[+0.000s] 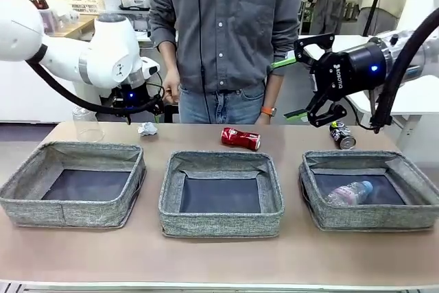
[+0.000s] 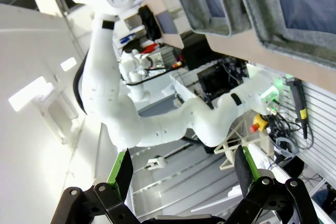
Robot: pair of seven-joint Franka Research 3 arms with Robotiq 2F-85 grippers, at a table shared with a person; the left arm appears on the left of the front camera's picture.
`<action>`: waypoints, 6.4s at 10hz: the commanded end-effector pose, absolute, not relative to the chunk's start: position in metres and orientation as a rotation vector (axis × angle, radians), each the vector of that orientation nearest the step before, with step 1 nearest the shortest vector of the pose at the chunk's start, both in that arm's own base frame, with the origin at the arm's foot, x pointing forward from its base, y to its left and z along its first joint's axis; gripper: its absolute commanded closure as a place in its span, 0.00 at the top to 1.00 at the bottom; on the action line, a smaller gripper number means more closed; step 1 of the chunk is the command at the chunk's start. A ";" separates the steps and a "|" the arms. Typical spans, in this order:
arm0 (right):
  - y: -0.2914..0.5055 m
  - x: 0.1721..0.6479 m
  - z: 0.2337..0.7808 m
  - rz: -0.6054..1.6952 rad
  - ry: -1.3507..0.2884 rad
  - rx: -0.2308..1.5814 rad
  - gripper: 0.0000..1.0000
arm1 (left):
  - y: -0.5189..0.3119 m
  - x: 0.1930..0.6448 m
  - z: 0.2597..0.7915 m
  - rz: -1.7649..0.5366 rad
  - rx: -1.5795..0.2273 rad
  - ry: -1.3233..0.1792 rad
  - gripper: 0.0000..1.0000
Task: Sort the waste into the appropriate baskets.
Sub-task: Pick up the waste item pointed out by the person, then place the picked waste into the Fabric basket indicated by the person.
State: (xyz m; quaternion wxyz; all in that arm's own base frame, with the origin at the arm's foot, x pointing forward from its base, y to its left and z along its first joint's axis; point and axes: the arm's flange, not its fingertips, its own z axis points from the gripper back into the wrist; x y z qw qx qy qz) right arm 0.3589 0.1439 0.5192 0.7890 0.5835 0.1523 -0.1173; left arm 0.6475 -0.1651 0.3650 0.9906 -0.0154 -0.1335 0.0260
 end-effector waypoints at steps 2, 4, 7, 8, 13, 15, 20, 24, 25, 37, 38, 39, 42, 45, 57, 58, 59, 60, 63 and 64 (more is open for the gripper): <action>0.143 0.359 0.524 -0.261 0.344 1.240 1.00 | -0.166 0.659 0.343 0.125 -0.038 -0.353 1.00; 0.143 0.359 0.524 -0.261 0.344 1.240 1.00 | -0.163 0.668 0.328 0.125 -0.048 -0.361 1.00; 0.143 0.359 0.524 -0.261 0.344 1.240 1.00 | -0.165 0.672 0.318 0.114 -0.058 -0.365 1.00; 0.143 0.359 0.524 -0.261 0.344 1.240 1.00 | -0.167 0.672 0.318 0.114 -0.061 -0.361 1.00; 0.143 0.359 0.524 -0.261 0.344 1.240 1.00 | -0.166 0.670 0.311 0.130 -0.044 -0.328 0.11; 0.143 0.359 0.524 -0.261 0.344 1.240 1.00 | -0.167 0.671 0.310 0.129 -0.040 -0.321 0.24; 0.143 0.359 0.524 -0.261 0.344 1.240 1.00 | -0.166 0.670 0.306 0.131 -0.033 -0.311 0.00; 0.143 0.359 0.524 -0.261 0.344 1.240 1.00 | -0.151 0.653 0.340 0.158 -0.012 -0.313 0.00; 0.143 0.359 0.524 -0.261 0.344 1.240 1.00 | -0.144 0.640 0.366 0.182 -0.020 -0.291 0.00; 0.143 0.359 0.524 -0.261 0.344 1.240 1.00 | -0.142 0.422 0.572 -0.134 -0.161 -0.024 0.00; 0.143 0.359 0.524 -0.261 0.344 1.240 1.00 | -0.142 0.422 0.572 -0.134 -0.161 -0.024 0.00; 0.143 0.359 0.524 -0.261 0.344 1.240 1.00 | -0.136 0.410 0.567 -0.152 -0.156 -0.051 0.10; 0.122 0.349 0.542 -0.227 0.260 1.243 1.00 | -0.232 0.400 0.669 -0.157 -0.345 -0.053 0.10; 0.035 0.331 0.530 -0.213 0.104 1.298 1.00 | -0.312 0.364 0.718 -0.340 -0.361 -0.006 0.10; 0.003 0.325 0.531 -0.241 0.055 1.345 1.00 | -0.389 0.361 0.774 -0.246 -0.193 -0.042 0.10; 0.003 0.325 0.531 -0.241 0.055 1.345 1.00 | -0.389 0.361 0.774 -0.246 -0.193 -0.042 0.10; 0.003 0.325 0.531 -0.241 0.055 1.345 1.00 | -0.389 0.361 0.774 -0.246 -0.193 -0.042 0.10; 0.003 0.325 0.531 -0.241 0.055 1.345 1.00 | -0.389 0.361 0.774 -0.246 -0.193 -0.042 0.10; 0.003 0.325 0.531 -0.241 0.055 1.345 1.00 | -0.389 0.361 0.774 -0.246 -0.193 -0.042 0.10; 0.003 0.325 0.531 -0.241 0.055 1.345 1.00 | -0.389 0.361 0.774 -0.246 -0.193 -0.042 0.10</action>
